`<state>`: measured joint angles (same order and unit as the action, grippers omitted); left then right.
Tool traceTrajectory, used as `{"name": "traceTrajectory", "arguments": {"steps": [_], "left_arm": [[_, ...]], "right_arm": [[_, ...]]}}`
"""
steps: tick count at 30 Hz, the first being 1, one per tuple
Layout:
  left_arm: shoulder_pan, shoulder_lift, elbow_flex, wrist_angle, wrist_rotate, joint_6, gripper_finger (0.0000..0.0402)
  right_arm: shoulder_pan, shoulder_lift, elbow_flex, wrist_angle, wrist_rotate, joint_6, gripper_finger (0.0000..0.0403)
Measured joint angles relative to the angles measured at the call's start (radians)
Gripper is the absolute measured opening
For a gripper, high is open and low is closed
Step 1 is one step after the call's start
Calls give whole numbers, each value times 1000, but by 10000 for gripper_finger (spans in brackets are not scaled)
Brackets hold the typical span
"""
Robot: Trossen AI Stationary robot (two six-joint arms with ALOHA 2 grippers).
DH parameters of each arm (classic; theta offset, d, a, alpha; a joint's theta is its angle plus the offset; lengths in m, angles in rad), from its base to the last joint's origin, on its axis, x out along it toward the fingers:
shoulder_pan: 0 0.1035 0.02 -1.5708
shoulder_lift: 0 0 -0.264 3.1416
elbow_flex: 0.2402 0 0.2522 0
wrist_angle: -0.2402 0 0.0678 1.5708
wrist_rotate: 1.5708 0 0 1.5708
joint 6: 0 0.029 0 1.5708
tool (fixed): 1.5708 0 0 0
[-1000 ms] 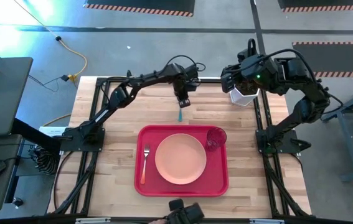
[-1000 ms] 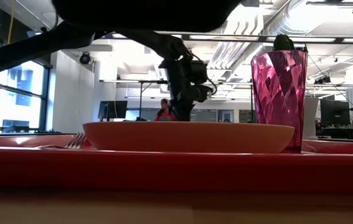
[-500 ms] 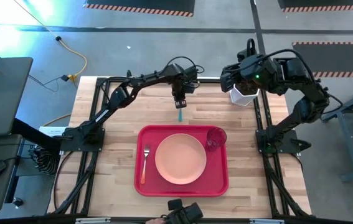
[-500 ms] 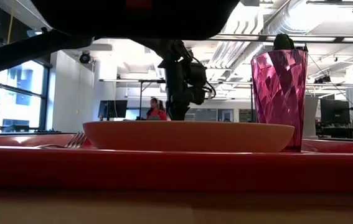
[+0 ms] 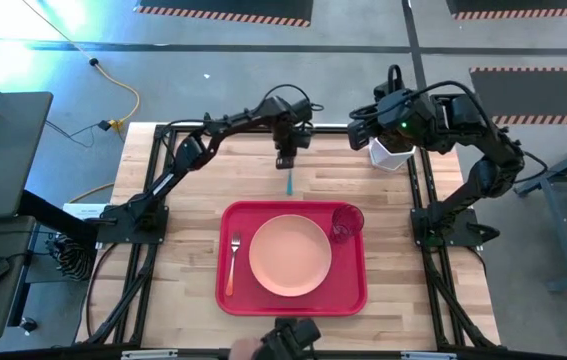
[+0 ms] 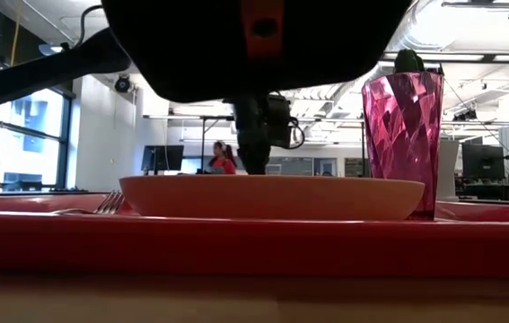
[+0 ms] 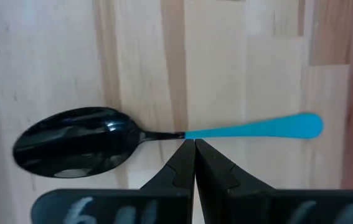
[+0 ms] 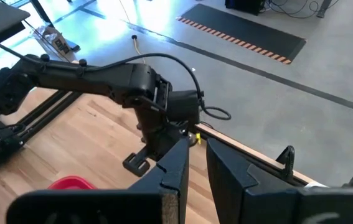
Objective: Pick and place plate/cup/fork/spoon on tray
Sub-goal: Put the blue spoon to the right of the orange fork on the red tray
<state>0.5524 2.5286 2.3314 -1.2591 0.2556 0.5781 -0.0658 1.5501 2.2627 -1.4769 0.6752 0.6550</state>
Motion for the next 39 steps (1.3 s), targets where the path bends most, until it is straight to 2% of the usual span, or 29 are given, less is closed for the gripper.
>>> {"name": "traceTrajectory", "arguments": {"steps": [10,17,24,39], "left_arm": [[10,-7,0,-14,1,4,0],[7,-84,0,-30,-4,-1,0],[15,-215,0,-49,-6,-24,0],[41,-554,0,-109,-17,-45,0]], "right_arm": [[0,0,0,0,-24,19,48],[0,0,0,0,-26,19,48],[0,0,0,11,-41,28,48],[-22,23,0,188,-95,-53,48]]}}
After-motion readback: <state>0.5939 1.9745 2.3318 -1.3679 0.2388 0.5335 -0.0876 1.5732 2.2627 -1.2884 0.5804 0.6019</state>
